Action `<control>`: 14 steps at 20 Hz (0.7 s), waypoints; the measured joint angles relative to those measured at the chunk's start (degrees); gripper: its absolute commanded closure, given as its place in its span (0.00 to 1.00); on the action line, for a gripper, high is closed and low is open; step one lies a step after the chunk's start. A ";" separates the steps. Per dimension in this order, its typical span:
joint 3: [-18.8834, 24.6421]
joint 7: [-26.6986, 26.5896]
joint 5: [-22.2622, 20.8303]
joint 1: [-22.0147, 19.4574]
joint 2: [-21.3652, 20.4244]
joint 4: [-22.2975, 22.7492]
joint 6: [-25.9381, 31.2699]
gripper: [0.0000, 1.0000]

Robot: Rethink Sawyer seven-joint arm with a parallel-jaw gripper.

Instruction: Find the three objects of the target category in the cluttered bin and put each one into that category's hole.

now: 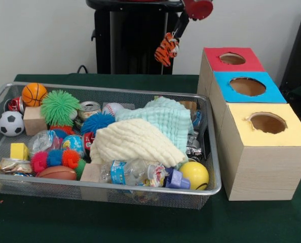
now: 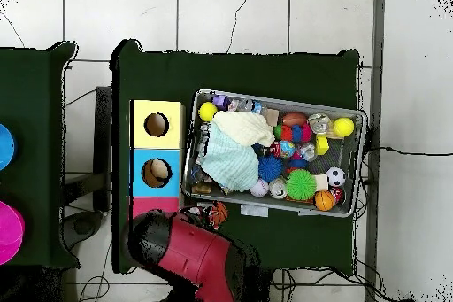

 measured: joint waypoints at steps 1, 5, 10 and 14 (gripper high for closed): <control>-0.16 0.00 -0.14 0.01 -0.50 -0.07 0.39 1.00; -0.77 0.00 -0.37 0.58 -2.16 -0.45 1.10 1.00; -1.06 0.00 -0.37 2.46 -2.53 -1.38 1.10 1.00; -1.07 0.00 -0.19 3.90 -2.51 -2.41 1.10 1.00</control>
